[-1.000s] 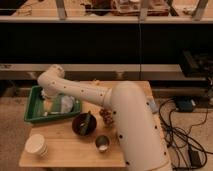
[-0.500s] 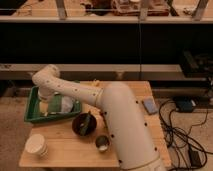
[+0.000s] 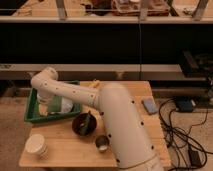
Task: Place fork in purple bowl
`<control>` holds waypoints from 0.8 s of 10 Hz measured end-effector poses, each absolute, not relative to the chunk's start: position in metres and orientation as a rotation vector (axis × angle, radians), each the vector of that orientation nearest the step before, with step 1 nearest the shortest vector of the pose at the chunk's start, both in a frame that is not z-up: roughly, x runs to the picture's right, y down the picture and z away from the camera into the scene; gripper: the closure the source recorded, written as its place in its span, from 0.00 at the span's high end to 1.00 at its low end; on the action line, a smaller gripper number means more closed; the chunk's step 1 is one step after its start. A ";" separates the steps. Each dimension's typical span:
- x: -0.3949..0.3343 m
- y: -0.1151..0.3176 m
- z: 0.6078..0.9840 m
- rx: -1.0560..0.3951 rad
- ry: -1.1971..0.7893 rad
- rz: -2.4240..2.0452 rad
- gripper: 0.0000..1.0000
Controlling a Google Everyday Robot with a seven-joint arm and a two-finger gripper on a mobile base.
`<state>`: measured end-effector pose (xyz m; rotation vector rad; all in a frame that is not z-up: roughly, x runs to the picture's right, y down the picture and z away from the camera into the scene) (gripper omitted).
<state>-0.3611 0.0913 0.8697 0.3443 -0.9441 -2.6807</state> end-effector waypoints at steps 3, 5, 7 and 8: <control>-0.361 0.100 0.879 0.317 -0.958 -2.677 0.66; -0.362 0.106 0.885 0.299 -0.956 -2.687 0.66; -0.361 0.113 0.890 0.277 -0.949 -2.700 0.66; -0.361 0.117 0.893 0.266 -0.948 -2.707 0.66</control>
